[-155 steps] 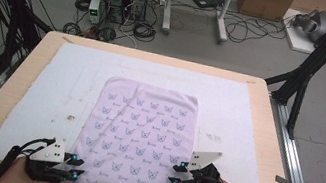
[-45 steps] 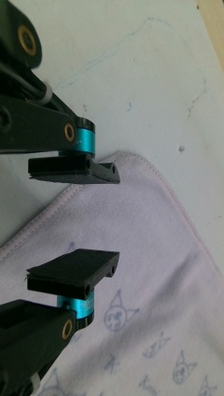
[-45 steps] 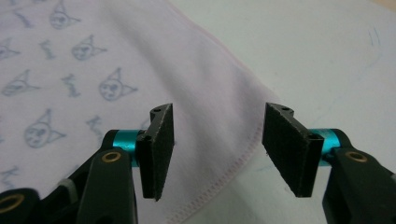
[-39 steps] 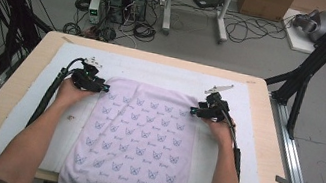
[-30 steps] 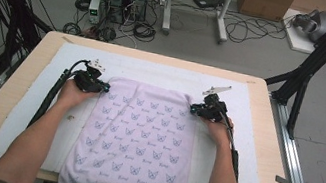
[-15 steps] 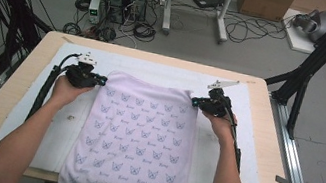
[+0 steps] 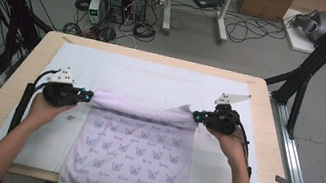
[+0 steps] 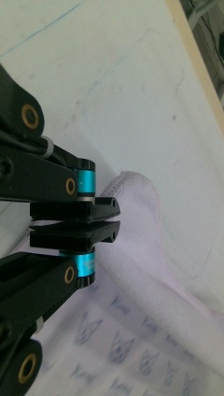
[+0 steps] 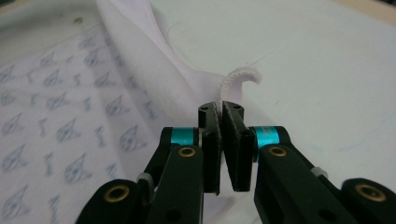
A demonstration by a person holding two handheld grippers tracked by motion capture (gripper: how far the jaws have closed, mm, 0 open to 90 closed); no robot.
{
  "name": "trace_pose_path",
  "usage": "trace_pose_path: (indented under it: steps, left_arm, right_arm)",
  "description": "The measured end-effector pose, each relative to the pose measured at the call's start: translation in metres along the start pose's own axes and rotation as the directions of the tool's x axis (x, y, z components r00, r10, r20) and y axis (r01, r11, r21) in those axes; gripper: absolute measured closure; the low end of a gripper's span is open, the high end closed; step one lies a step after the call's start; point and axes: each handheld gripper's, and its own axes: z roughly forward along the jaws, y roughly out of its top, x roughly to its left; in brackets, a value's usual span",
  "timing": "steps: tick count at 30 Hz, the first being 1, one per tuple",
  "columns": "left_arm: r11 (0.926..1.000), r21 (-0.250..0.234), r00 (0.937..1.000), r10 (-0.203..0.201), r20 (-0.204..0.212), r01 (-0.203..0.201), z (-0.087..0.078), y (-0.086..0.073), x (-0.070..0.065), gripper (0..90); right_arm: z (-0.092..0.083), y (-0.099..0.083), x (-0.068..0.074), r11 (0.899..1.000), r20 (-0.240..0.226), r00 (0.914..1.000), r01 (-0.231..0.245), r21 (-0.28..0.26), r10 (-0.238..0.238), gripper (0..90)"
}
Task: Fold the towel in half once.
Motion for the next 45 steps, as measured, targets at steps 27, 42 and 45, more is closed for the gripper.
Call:
trace_pose_path:
  steps: [27,42,45]
  left_arm:
    - [0.9865,0.155,0.9952,-0.065,0.073,0.053,0.031,-0.003,-0.007,77.2]
    - [0.9999,0.015,0.9981,0.005,0.062,-0.006,-0.016,0.012,-0.026,85.1]
    - [0.9999,-0.004,0.9984,0.017,0.055,-0.016,-0.029,0.006,-0.037,84.8]
  right_arm:
    - [0.041,-0.024,0.006,0.985,-0.056,0.9964,-0.053,0.163,0.063,71.1]
    - [-0.002,-0.013,0.038,0.997,-0.066,0.9957,0.068,0.032,-0.066,85.1]
    - [-0.016,-0.015,0.053,0.995,-0.075,0.9923,0.097,-0.014,-0.098,85.1]
